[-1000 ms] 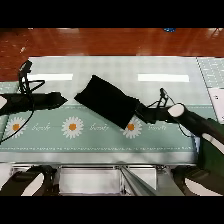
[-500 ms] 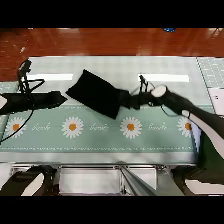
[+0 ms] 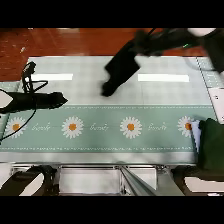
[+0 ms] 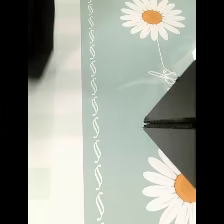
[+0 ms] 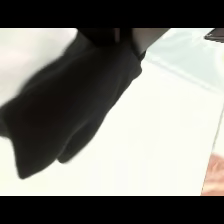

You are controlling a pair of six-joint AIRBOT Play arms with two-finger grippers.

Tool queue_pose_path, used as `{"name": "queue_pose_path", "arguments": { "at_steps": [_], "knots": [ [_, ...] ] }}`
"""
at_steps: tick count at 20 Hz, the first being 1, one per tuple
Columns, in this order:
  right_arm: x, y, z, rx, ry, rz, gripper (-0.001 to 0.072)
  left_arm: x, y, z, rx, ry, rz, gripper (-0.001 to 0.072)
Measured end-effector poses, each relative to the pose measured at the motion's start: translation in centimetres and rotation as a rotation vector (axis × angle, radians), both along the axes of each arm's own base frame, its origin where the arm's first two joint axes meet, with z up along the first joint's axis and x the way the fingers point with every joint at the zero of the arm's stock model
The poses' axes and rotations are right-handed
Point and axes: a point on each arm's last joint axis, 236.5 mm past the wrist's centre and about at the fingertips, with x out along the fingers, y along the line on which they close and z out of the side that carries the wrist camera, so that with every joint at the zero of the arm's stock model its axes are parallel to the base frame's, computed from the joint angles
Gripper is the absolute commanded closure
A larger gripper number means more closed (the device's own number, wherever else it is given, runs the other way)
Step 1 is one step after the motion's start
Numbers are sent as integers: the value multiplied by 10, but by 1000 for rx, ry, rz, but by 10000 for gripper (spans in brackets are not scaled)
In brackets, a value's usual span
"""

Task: Fold the shirts.

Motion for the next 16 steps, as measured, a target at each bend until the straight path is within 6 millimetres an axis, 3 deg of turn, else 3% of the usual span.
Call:
{"name": "queue_pose_path", "arguments": {
  "at_steps": [2, 4, 9, 13, 16],
  "knots": [
    [-9, -46, 30, -39, -12, -77, 689, 2, 1, 0, 9, -11, -2, 684],
    [-26, -97, 47, -100, 7, -174, 691, 4, 2, 0, 13, -18, -3, 684],
    [-99, -213, 76, -237, 85, -444, 691, 16, -7, 15, -58, -67, 30, 684],
    [-165, -292, 90, -310, 123, -715, 691, 28, -16, 34, -120, -148, 37, 684],
    [-216, -330, 71, -343, 190, -887, 691, 30, -25, 41, -138, -178, 16, 683]
  ]
}}
